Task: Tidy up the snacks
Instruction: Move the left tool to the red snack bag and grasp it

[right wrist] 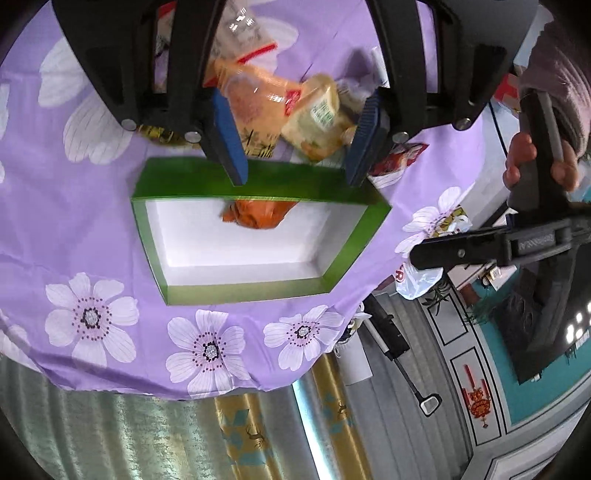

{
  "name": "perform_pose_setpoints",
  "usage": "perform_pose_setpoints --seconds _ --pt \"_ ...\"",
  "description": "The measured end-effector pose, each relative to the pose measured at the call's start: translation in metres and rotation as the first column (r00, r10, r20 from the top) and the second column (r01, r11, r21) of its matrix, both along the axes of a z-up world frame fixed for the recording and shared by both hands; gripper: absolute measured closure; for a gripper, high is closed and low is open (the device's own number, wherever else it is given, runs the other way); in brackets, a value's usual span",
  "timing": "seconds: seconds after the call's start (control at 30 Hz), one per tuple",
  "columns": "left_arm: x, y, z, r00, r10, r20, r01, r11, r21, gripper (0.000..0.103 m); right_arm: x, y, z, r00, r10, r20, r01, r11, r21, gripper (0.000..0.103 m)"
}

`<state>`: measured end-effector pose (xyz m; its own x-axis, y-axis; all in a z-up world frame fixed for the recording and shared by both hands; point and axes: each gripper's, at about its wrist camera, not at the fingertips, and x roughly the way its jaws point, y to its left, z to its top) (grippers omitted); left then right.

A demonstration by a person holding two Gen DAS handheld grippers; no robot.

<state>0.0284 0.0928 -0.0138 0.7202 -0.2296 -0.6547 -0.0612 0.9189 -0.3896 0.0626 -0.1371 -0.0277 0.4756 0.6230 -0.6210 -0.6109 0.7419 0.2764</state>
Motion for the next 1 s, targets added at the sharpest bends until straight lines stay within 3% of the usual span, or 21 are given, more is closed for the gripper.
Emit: perform_pose_setpoints --seconds 0.13,0.3,0.57,0.9,1.0 --pt "-0.023 0.018 -0.019 0.999 0.025 -0.027 -0.028 0.995 -0.099 0.022 -0.016 -0.001 -0.002 1.000 0.012 -0.009 -0.012 1.000 0.010 0.045" --pt "-0.040 0.030 -0.042 0.993 0.082 -0.086 -0.094 0.986 -0.141 0.022 -0.036 0.005 -0.003 0.998 0.052 -0.021 -0.052 0.999 0.005 0.045" --pt "-0.056 0.042 -0.073 0.976 0.112 -0.187 -0.161 0.948 -0.274 0.022 -0.053 0.039 -0.007 0.984 0.174 -0.043 -0.175 0.985 -0.007 0.045" --pt "-0.049 0.050 -0.092 0.958 0.132 -0.253 -0.224 0.898 -0.378 0.022 -0.038 0.107 -0.022 0.932 0.352 -0.090 -0.362 0.921 -0.144 0.047" --pt "-0.044 0.054 -0.098 0.956 0.125 -0.265 -0.227 0.888 -0.400 0.032 -0.037 0.126 -0.030 0.914 0.394 -0.095 -0.405 0.889 -0.214 0.047"
